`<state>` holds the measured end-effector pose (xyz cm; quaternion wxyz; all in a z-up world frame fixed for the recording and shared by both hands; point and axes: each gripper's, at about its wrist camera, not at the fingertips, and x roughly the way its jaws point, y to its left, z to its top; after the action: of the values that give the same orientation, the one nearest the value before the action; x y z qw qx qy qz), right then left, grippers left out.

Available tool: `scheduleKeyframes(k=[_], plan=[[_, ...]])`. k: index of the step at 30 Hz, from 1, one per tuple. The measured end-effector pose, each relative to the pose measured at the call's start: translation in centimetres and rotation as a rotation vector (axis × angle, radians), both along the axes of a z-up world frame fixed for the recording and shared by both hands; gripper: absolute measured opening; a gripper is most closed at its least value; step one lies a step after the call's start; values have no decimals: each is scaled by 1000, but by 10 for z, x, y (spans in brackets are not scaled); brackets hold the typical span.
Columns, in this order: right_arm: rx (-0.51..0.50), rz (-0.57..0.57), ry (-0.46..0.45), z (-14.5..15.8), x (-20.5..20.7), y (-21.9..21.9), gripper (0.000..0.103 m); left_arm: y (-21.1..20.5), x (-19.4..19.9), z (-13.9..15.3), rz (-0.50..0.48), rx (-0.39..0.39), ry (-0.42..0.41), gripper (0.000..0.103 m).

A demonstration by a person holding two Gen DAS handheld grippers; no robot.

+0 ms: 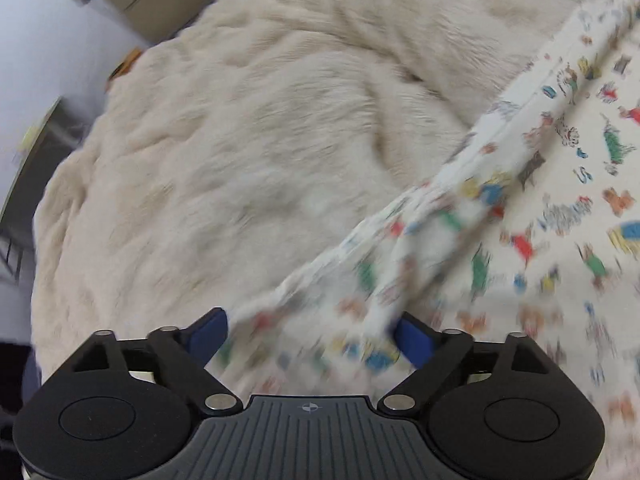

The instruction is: Fold clothes

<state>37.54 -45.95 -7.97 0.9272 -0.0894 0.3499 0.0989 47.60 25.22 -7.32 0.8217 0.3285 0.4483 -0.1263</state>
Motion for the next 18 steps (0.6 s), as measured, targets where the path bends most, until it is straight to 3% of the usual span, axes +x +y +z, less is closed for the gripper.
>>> scheduleKeyframes(k=[2,5,6,8,10,13,14,16,18], plan=[[-21,14,-8,5,4,7,45,26,-15,16,55,-75,32,98],[-52,41,-42,11,-3,17,48,73,-45,36,173,-269,137,102],[-48,47,-52,13,-4,20,48,89,-55,40,210,-373,182,102],[-39,57,-68,19,-6,23,48,97,-69,42,238,-484,192,102],[-34,66,-80,23,-11,26,48,105,-79,34,272,-669,224,102],[-38,84,-89,25,-13,32,48,101,-68,22,334,-758,245,100],[-46,88,-91,27,-14,33,48,100,-62,12,376,-782,264,88],[-93,92,-110,27,-20,35,47,96,-47,-14,475,-752,305,28],[-143,88,-119,26,-26,35,47,94,-39,-25,503,-699,301,11]])
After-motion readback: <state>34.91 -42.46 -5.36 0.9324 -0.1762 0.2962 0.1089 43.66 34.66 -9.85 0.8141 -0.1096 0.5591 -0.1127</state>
